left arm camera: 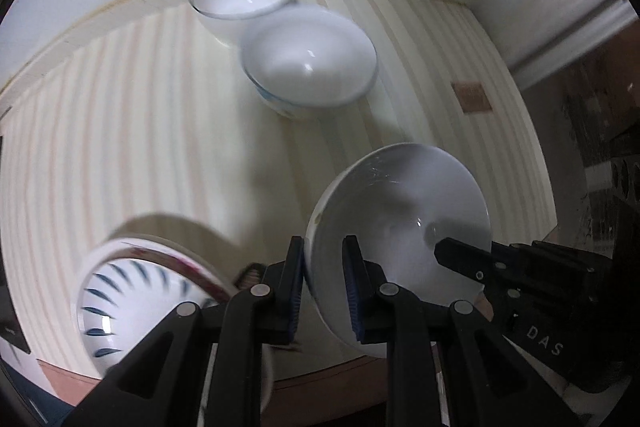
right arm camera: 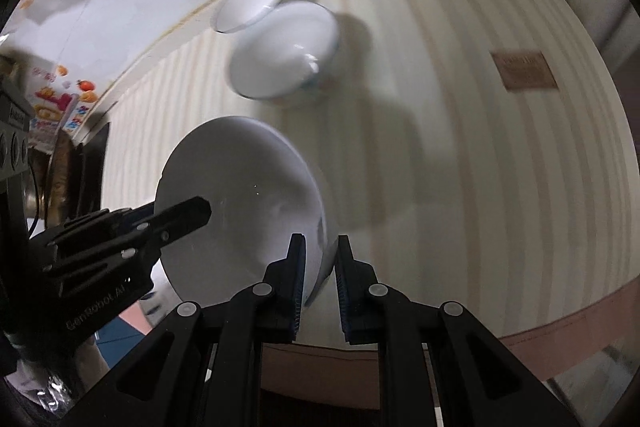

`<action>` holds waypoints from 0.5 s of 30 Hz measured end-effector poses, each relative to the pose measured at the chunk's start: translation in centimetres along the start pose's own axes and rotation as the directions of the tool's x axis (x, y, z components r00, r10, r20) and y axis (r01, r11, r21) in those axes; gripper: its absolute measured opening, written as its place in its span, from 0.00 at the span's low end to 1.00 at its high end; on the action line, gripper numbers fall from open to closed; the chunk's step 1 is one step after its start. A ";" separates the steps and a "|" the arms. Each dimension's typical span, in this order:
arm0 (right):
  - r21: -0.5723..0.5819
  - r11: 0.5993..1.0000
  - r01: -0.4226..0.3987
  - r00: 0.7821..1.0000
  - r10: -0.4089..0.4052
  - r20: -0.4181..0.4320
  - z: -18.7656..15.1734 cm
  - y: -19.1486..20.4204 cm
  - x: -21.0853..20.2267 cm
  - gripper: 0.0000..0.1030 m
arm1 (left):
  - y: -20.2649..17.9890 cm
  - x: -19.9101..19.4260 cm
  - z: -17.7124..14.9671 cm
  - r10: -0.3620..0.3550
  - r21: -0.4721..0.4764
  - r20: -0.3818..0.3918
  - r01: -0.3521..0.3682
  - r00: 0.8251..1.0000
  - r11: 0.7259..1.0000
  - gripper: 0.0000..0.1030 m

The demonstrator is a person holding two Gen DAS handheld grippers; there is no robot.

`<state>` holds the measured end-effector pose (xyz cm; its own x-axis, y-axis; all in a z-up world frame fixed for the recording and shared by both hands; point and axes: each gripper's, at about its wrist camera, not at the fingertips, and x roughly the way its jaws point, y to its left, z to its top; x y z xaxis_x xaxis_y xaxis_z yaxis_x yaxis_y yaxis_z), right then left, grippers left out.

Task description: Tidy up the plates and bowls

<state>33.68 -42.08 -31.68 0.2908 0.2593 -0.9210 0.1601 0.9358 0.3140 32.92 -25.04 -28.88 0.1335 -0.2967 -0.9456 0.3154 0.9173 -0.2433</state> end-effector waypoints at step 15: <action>0.072 0.997 0.014 0.998 -0.009 -0.067 -1.6 -4.4 4.2 0.16 | -2.3 5.1 -0.1 0.044 0.001 -0.050 -0.044 0.998 0.999 0.16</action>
<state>32.66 -44.72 -37.33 0.2258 0.2659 -0.9372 0.2318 0.9197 0.3168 32.78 -28.61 -33.19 0.1002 -0.2424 -0.9650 0.3102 0.9291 -0.2012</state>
